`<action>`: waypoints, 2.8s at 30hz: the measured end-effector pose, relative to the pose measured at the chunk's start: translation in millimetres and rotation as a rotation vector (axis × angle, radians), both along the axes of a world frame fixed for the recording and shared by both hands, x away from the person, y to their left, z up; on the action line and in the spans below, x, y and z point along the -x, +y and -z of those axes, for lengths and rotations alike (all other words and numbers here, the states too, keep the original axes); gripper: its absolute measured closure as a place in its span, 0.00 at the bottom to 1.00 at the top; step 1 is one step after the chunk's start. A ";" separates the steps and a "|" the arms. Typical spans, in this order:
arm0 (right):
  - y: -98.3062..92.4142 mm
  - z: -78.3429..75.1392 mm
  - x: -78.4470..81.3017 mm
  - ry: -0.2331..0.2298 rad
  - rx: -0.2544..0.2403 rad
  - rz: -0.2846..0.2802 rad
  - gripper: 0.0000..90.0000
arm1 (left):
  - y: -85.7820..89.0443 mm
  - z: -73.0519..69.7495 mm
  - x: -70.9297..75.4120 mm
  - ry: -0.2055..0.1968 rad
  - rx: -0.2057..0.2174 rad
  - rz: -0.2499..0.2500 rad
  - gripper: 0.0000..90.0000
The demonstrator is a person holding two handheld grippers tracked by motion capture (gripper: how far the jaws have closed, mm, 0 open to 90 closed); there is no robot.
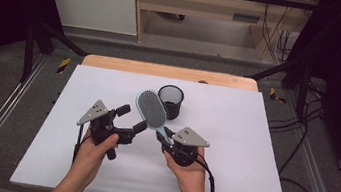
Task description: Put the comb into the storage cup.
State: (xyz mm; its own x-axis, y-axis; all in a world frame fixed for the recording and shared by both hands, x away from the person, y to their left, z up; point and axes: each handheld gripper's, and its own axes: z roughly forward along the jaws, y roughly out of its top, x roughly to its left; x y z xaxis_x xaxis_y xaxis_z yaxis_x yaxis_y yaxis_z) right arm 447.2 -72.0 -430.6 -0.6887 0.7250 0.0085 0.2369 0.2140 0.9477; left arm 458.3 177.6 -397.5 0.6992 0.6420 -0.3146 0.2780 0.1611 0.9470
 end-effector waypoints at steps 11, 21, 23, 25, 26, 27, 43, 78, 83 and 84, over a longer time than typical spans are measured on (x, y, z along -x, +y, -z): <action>7.7 0.3 4.3 -0.025 0.021 -0.038 0.77 | 3.3 -0.4 -1.2 0.017 0.042 0.006 0.06; 15.3 -0.4 9.3 -0.044 0.030 -0.078 0.77 | 6.2 3.0 -3.2 0.036 0.077 0.019 0.14; 16.4 -0.4 10.0 -0.050 0.032 -0.083 0.77 | 7.5 3.4 -3.6 0.044 0.089 0.017 0.16; 17.5 -0.4 10.7 -0.052 0.038 -0.087 0.77 | 9.5 3.6 -4.1 0.049 0.104 0.012 0.18; 18.1 -0.2 10.9 -0.053 0.040 -0.090 0.77 | 10.4 3.5 -4.2 0.051 0.110 0.012 0.19; 18.7 0.1 11.1 -0.056 0.043 -0.092 0.77 | 11.1 3.5 -4.4 0.053 0.116 0.012 0.21; 24.9 2.1 13.7 -0.061 0.070 -0.105 0.77 | 16.5 8.1 -6.8 0.113 0.184 0.022 0.35; 30.1 6.7 13.8 -0.041 0.097 -0.102 0.77 | 13.9 13.8 -3.7 0.137 0.197 0.023 0.52; 30.3 6.7 14.1 -0.037 0.097 -0.104 0.77 | 15.0 15.4 -3.9 0.141 0.215 0.029 0.54; 30.3 6.7 14.1 -0.037 0.097 -0.104 0.77 | 15.1 15.6 -3.9 0.141 0.219 0.031 0.54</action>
